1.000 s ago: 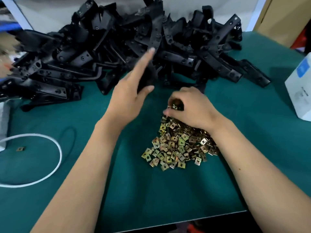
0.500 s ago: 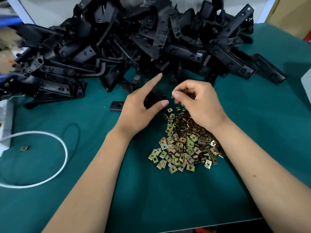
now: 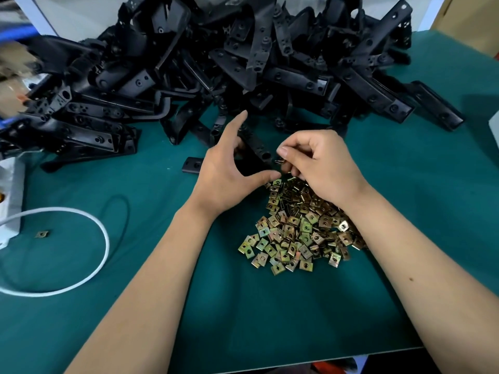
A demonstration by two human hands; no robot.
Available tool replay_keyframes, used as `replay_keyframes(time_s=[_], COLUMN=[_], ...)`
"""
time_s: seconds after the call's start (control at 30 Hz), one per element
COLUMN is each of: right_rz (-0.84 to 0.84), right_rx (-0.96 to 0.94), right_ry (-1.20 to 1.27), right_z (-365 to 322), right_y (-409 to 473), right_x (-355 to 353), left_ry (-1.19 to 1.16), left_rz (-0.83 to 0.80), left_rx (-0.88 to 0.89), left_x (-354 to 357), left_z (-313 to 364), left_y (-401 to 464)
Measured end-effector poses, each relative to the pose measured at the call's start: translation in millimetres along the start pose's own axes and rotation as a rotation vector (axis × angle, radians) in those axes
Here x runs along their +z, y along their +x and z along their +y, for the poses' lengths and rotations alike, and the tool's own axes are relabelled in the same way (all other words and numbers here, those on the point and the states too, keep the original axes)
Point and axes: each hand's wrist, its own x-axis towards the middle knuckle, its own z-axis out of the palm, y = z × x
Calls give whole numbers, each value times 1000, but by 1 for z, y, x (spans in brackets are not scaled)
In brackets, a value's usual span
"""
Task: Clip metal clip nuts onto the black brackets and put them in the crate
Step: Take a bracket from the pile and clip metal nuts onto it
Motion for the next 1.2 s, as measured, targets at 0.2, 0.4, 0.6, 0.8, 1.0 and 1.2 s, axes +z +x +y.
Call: replay_keyframes(time_s=[0.2, 0.4, 0.6, 0.8, 1.0, 1.2], right_rz=[-118, -240, -189, -232, -115, -142], right_rx=[25, 22, 2, -3, -3, -86], right_ry=[54, 129, 33, 91, 104, -85], right_z=[-4, -8, -8, -8, -5, -10], right_y=[-1, -3, -4, -4, -2, -6], right_x=[1, -3, 0, 0, 2, 4], left_ry=[-60, -84, -93, -96, -52, -32], left_rz=[41, 8, -26, 5, -5, 10], left_rx=[78, 90, 93, 74, 76, 72], left_x=[3, 9, 13, 10, 11, 11], left_z=[6, 13, 22, 23, 25, 26], left_y=[0, -3, -5, -4, -6, -6])
